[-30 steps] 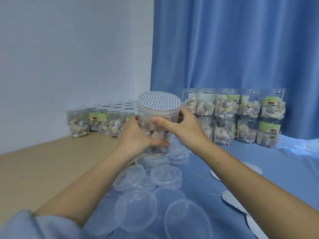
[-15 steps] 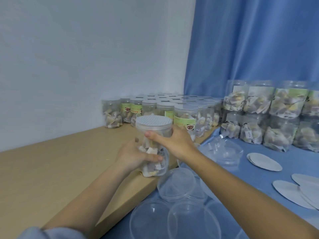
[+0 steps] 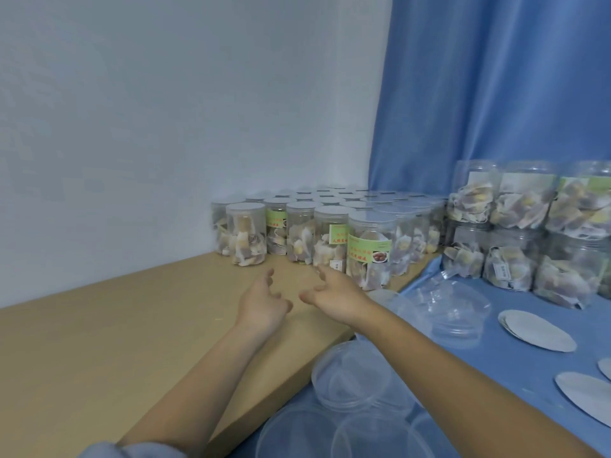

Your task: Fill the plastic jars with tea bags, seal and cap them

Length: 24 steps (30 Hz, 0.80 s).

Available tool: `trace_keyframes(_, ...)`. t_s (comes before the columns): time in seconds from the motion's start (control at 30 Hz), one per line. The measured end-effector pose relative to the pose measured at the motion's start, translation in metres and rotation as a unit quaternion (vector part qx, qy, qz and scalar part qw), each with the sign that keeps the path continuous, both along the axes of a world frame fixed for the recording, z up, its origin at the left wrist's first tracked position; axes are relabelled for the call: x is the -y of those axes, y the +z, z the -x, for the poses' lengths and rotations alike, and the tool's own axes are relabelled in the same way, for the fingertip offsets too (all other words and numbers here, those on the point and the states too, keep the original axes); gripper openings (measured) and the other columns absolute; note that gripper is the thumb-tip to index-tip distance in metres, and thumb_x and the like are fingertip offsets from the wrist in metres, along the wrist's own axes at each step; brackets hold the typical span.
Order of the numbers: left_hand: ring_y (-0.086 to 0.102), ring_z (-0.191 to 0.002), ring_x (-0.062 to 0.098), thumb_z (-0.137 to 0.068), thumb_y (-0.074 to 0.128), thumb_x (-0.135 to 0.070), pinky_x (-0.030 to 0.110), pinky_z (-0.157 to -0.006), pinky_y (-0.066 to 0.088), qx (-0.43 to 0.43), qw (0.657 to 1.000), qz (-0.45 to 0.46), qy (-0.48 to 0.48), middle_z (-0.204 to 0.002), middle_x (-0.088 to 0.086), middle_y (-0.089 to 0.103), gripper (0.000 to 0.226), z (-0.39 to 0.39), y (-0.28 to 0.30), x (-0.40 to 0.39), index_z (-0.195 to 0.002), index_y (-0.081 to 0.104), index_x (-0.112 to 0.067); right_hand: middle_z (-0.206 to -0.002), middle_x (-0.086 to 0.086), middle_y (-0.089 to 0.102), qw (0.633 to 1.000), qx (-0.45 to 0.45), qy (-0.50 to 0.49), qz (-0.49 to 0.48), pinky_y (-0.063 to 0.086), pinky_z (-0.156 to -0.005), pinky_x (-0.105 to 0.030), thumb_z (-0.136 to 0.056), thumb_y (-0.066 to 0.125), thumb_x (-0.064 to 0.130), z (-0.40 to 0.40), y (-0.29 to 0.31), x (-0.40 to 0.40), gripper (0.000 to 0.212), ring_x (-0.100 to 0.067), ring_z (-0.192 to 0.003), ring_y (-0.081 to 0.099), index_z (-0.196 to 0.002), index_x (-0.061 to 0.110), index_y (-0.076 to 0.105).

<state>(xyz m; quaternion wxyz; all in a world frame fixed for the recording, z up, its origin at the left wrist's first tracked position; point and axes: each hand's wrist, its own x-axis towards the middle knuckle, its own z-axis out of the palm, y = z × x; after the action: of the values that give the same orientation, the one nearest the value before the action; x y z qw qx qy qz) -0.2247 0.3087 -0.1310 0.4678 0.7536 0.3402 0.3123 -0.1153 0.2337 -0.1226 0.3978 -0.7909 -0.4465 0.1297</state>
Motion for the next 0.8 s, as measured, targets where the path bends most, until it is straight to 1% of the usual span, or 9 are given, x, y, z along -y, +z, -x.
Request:
trace_keyframes(0.1,0.054,-0.119,0.022,-0.082,0.059,0.004,0.036,-0.103,0.042,0.006,0.999,-0.036,-0.04,-0.138,0.009,0.05,0.057,-0.016,0.011,0.032,-0.136,0.045,-0.01,-0.148,-0.003,0.038,1.0,-0.005,-0.008,-0.024,0.043,-0.1,-0.034,-0.084,0.063,0.029,-0.002,0.008,0.027,0.073,-0.024,-0.126,0.047,-0.147,0.018,0.028)
trace_keyframes(0.17,0.053,-0.118,0.022,-0.082,0.055,0.006,0.04,-0.101,0.043,0.025,0.997,-0.049,-0.063,-0.128,0.011,0.057,0.047,-0.031,0.02,0.057,-0.127,0.053,-0.007,-0.144,-0.005,0.043,0.998,-0.009,-0.024,-0.058,0.044,-0.101,-0.04,-0.087,0.058,0.024,-0.006,0.019,0.052,0.062,-0.024,-0.125,0.048,-0.144,0.019,0.035)
trace_keyframes(0.27,0.059,-0.109,0.029,-0.08,0.053,0.005,0.044,-0.094,0.049,0.055,0.992,-0.054,-0.104,-0.114,0.014,0.064,0.04,-0.06,0.035,0.099,-0.118,0.059,-0.005,-0.132,-0.004,0.055,0.991,-0.01,-0.074,-0.115,0.046,-0.099,-0.04,-0.089,0.057,0.029,-0.019,0.037,0.099,0.048,-0.021,-0.115,0.055,-0.135,0.018,0.047)
trace_keyframes(0.37,0.064,-0.098,0.026,-0.08,0.05,0.002,0.036,-0.086,0.053,0.08,0.984,-0.063,-0.144,-0.102,0.009,0.069,0.038,-0.096,0.05,0.147,-0.114,0.062,-0.011,-0.124,-0.005,0.06,0.983,-0.011,-0.114,-0.145,0.046,-0.097,-0.042,-0.091,0.055,0.031,-0.042,0.05,0.154,0.039,-0.023,-0.107,0.059,-0.127,0.017,0.053)
trace_keyframes(0.47,0.064,-0.097,0.025,-0.082,0.051,-0.001,0.04,-0.087,0.053,0.085,0.973,-0.048,-0.209,-0.102,0.009,0.069,0.035,-0.137,0.062,0.203,-0.113,0.061,-0.012,-0.119,-0.003,0.061,0.973,-0.018,-0.166,-0.16,0.047,-0.097,-0.043,-0.092,0.054,0.034,-0.073,0.058,0.216,0.038,-0.021,-0.109,0.059,-0.126,0.019,0.054)
trace_keyframes(0.57,0.064,-0.098,0.026,-0.083,0.053,-0.003,0.044,-0.091,0.051,0.066,0.96,-0.029,-0.272,-0.105,0.013,0.069,0.029,-0.18,0.07,0.254,-0.111,0.056,-0.01,-0.115,-0.002,0.062,0.959,-0.033,-0.217,-0.177,0.052,-0.09,-0.044,-0.092,0.054,0.037,-0.104,0.062,0.276,0.036,-0.023,-0.1,0.063,-0.125,0.02,0.053)
trace_keyframes(0.67,0.062,-0.104,0.03,-0.083,0.057,-0.009,0.044,-0.092,0.05,0.035,0.946,-0.047,-0.319,-0.109,0.012,0.067,0.038,-0.222,0.079,0.293,-0.121,0.051,-0.01,-0.109,-0.003,0.063,0.943,-0.063,-0.254,-0.207,0.056,-0.083,-0.042,-0.093,0.054,0.037,-0.135,0.066,0.322,0.03,-0.021,-0.092,0.065,-0.119,0.022,0.054)
trace_keyframes(0.73,0.061,-0.104,0.031,-0.084,0.058,-0.017,0.041,-0.088,0.052,0.017,0.942,-0.083,-0.325,-0.113,0.012,0.064,0.048,-0.25,0.089,0.308,-0.13,0.045,-0.013,-0.101,-0.001,0.064,0.929,-0.072,-0.279,-0.233,0.056,-0.083,-0.042,-0.093,0.054,0.035,-0.155,0.07,0.342,0.029,-0.018,-0.085,0.065,-0.118,0.02,0.055)
trace_keyframes(0.8,0.064,-0.095,0.03,-0.084,0.06,-0.024,0.038,-0.077,0.056,0.002,0.94,-0.115,-0.32,-0.114,0.01,0.061,0.058,-0.279,0.101,0.314,-0.137,0.037,-0.018,-0.098,-0.003,0.064,0.916,-0.082,-0.29,-0.264,0.057,-0.08,-0.041,-0.095,0.051,0.034,-0.177,0.077,0.355,0.019,-0.018,-0.079,0.065,-0.108,0.022,0.057)
